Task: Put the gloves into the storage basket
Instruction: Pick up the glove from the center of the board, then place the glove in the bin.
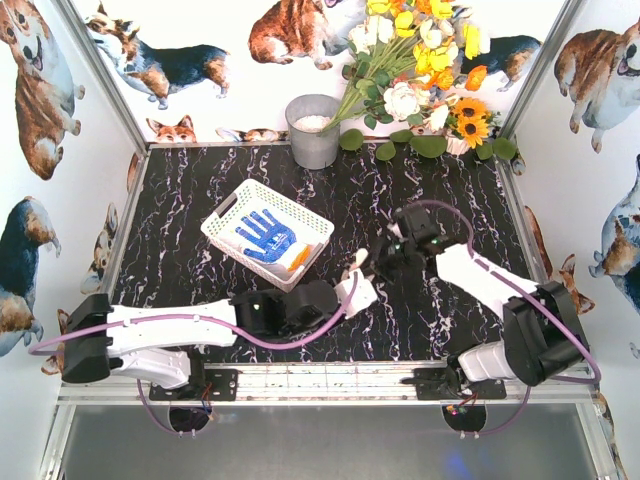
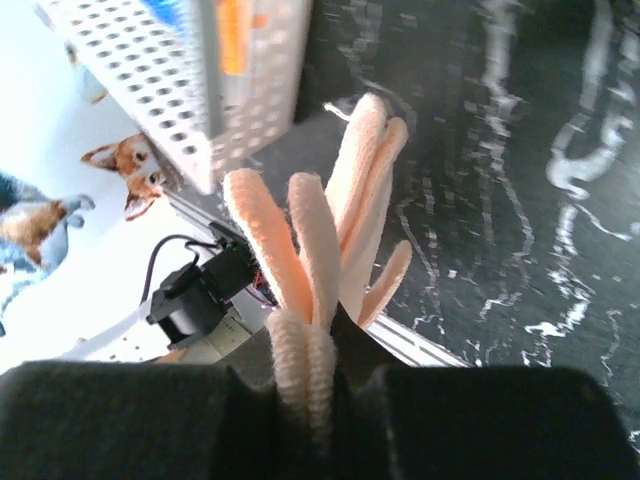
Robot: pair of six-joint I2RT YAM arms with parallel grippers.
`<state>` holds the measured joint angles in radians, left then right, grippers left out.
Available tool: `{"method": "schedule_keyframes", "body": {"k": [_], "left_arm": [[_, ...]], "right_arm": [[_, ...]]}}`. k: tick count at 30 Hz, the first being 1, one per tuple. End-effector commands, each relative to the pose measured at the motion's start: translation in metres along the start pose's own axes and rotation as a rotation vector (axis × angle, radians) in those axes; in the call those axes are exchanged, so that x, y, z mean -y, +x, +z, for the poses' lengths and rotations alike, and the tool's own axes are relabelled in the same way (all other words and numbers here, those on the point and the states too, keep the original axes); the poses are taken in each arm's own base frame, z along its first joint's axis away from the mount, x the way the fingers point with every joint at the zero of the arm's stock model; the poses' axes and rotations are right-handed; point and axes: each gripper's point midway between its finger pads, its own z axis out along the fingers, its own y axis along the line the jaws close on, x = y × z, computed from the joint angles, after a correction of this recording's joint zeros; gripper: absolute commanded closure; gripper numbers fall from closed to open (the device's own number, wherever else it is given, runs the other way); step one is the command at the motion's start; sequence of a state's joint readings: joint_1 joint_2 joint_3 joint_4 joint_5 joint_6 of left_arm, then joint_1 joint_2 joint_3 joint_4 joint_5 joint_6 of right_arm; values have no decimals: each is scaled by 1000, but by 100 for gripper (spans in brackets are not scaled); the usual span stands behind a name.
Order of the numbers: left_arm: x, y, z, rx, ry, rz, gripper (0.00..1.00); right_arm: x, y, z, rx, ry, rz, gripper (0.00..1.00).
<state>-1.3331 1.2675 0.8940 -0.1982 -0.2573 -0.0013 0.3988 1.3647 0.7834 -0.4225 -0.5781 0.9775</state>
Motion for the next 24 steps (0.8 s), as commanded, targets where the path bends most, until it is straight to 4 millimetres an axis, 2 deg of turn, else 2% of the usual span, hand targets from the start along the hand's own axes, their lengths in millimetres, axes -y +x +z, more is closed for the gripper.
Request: {"method": "schedule_keyframes", "body": {"k": [1, 4, 10, 18, 24], "left_arm": [[-5, -34, -21, 58, 29, -15, 100], [-19, -42, -27, 52, 20, -30, 100], [-55, -42, -38, -13, -58, -63, 100], [-103, -12, -53, -133, -240, -101, 100], [-130, 8, -60, -203, -317, -127, 100]], "right_arm": [[-70, -15, -31, 79, -154, -239, 100], [-102, -19, -32, 74, -197, -336, 100], [-155, -26, -3, 47, -248, -524, 100], [-216, -38, 48, 29, -419, -719, 100], [-247, -36, 85, -5, -532, -805, 100]]}}
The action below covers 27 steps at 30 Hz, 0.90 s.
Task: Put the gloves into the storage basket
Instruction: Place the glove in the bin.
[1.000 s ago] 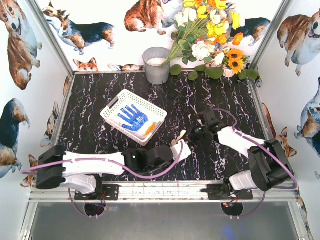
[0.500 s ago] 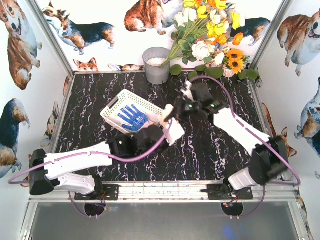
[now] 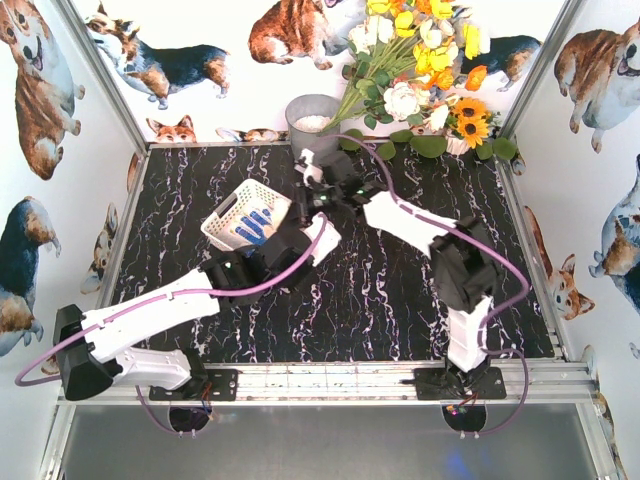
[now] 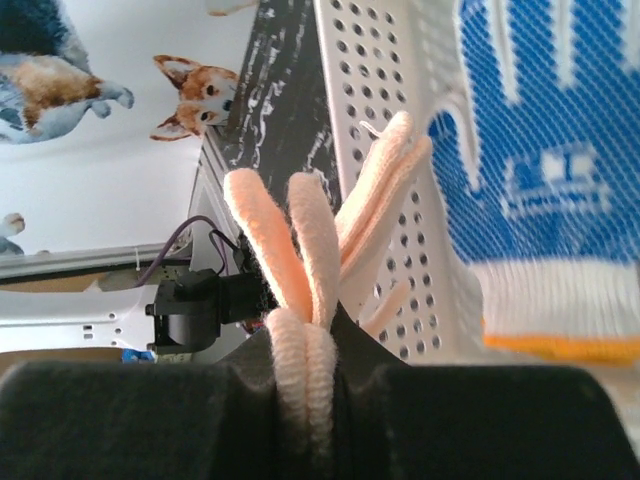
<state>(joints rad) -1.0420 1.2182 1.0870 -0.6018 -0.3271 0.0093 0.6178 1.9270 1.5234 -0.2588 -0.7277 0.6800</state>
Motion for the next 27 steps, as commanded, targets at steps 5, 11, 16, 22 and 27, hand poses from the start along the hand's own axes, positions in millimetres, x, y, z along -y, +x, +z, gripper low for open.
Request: {"method": "schedule_keyframes", "body": {"k": [5, 11, 16, 22, 27], "left_arm": [[-32, 13, -4, -79, -91, 4, 100], [-59, 27, -1, -150, -204, 12, 100], [-68, 32, 8, -188, -227, 31, 100], [-69, 35, 23, -216, -216, 60, 100], [-76, 36, 32, -247, -251, 77, 100]], "right_arm": [[-44, -51, 45, 100, -235, -234, 100], [-34, -58, 76, 85, -283, -257, 100], [-24, -66, 96, 91, -296, -273, 100], [-9, -72, 114, 105, -292, -280, 100], [4, -74, 126, 95, -282, -276, 100]]}}
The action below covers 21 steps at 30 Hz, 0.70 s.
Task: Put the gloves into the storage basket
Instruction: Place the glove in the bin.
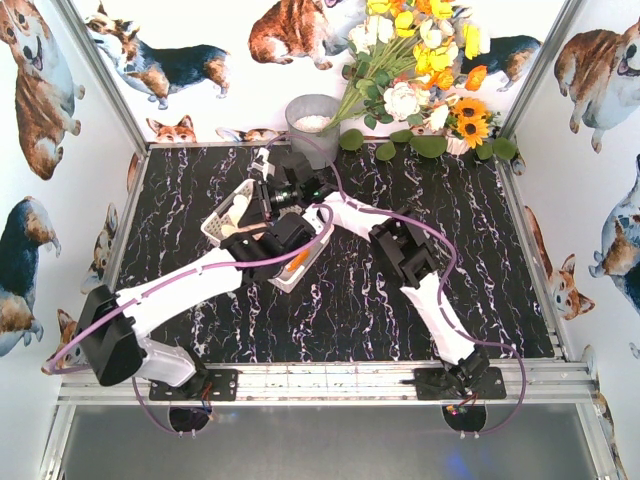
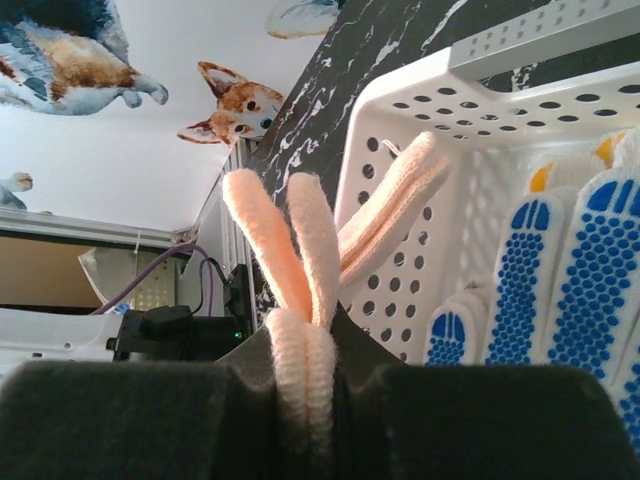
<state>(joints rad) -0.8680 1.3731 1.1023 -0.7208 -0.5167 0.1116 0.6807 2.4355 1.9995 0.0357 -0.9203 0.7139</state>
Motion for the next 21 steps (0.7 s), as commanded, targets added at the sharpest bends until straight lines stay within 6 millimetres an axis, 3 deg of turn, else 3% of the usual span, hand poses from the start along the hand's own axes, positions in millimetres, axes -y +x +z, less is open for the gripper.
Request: {"method": "schedule_keyframes", "body": {"k": [1, 12, 21], "left_arm": [[3, -26, -2, 59, 27, -10, 100], [22, -26, 21, 34, 101, 0, 100], [29, -28, 44, 6, 114, 17, 100]], "right_arm": [[16, -35, 10, 119, 18, -111, 100], [56, -31, 10, 112, 102, -119, 100], [75, -33, 2, 112, 125, -127, 100]]}}
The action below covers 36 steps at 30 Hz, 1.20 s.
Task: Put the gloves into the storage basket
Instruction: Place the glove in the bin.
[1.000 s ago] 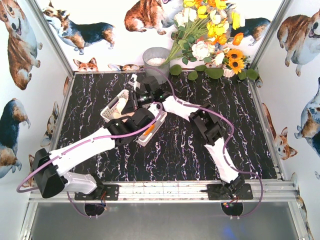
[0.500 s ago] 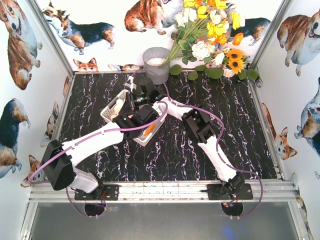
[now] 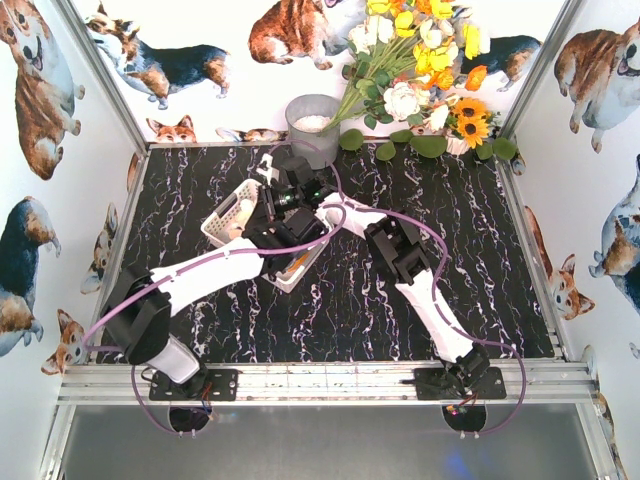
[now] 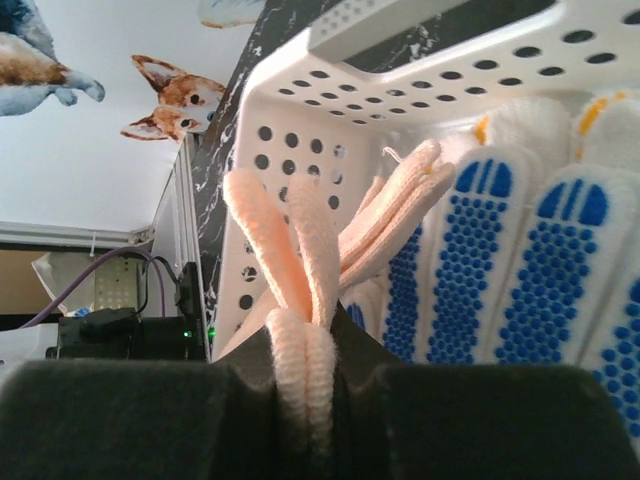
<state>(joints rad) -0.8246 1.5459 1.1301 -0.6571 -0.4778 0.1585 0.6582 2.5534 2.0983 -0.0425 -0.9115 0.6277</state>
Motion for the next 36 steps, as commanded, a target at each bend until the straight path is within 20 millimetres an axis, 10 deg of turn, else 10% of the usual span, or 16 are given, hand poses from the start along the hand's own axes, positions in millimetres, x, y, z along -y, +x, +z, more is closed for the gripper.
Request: {"method": "schedule_keyframes", "body": {"k": [1, 25, 36], "left_arm": [[14, -31, -1, 92, 81, -31, 100], [23, -19, 26, 29, 105, -4, 100], [51, -21, 34, 27, 232, -27, 79]], "right_arm": [[26, -41, -3, 141, 69, -118, 100], [53, -57, -16, 206, 78, -125, 100], [58, -52, -22, 175, 98, -145, 100]]}}
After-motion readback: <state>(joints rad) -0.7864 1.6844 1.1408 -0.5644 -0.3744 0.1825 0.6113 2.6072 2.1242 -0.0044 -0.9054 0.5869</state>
